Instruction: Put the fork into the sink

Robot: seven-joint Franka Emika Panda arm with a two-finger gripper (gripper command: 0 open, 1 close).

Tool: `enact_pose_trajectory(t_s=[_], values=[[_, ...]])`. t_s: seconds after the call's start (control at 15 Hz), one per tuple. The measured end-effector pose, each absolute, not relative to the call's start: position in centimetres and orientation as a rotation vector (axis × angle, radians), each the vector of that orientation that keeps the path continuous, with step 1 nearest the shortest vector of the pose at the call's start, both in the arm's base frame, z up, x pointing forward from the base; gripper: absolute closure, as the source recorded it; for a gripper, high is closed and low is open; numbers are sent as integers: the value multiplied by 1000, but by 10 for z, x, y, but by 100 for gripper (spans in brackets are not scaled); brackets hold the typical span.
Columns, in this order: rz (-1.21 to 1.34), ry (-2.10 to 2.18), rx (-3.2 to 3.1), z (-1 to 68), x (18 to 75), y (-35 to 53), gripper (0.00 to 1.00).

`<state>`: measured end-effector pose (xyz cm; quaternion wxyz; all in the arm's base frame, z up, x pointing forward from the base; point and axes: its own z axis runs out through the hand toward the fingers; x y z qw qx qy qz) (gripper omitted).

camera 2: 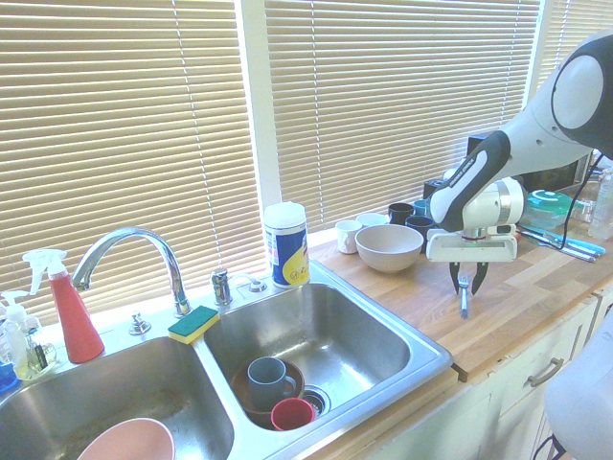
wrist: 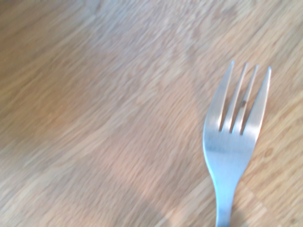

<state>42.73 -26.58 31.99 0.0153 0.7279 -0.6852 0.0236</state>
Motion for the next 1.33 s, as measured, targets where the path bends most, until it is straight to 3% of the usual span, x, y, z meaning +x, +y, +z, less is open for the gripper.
enact_pose_trajectory(t_s=[0.87, 1.33], values=[[99, -2117, 2286, 324, 431, -272, 100], [267, -2029, 2417, 443, 456, -234, 100]])
